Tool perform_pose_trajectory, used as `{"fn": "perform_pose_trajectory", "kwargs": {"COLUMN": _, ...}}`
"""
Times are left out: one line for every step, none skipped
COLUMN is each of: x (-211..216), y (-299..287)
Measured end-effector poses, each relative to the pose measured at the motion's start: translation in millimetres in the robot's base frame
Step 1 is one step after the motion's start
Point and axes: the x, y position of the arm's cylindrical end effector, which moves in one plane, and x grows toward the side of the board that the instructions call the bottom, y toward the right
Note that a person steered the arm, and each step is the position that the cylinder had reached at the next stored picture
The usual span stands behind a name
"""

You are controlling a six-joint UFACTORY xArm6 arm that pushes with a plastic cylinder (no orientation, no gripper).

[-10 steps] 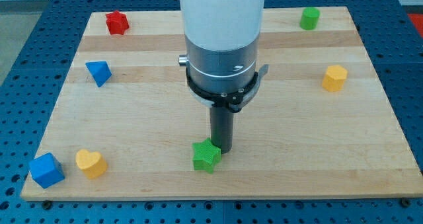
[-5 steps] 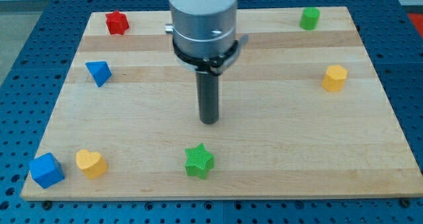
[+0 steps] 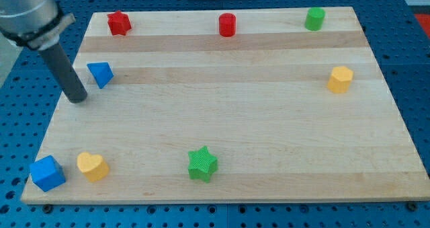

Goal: Push the blue triangle to the bottom left of the red circle

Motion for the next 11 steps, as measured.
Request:
{"fn": "perform_pose_trajectory", "kwargs": {"x": -16.7, "y": -28.0}}
{"fn": "perform_pose_trajectory", "kwargs": {"x": -20.6, "y": -18.6}}
{"fn": "perform_pose_trajectory", "kwargs": {"x": -16.2, "y": 23.5}}
{"fn": "perform_pose_trajectory", "kwargs": {"x": -16.3, "y": 45.4}}
{"fn": "perform_pose_trajectory", "kwargs": {"x": -16.3, "y": 24.5}}
{"fn": "perform_pose_trajectory", "kwargs": {"x": -20.8, "y": 1.6}}
{"fn": "perform_pose_trajectory", "kwargs": {"x": -33.3, "y": 12.0}}
{"fn": "perform_pose_trajectory", "kwargs": {"x": -51.9, "y": 30.5}}
{"fn": "perform_pose_trajectory", "kwargs": {"x": -51.8, "y": 55.9}}
{"fn": "perform_pose_trajectory", "kwargs": {"x": -42.2, "y": 75.8}}
{"fn": "perform_pose_trajectory", "kwargs": {"x": -38.6, "y": 100.1}}
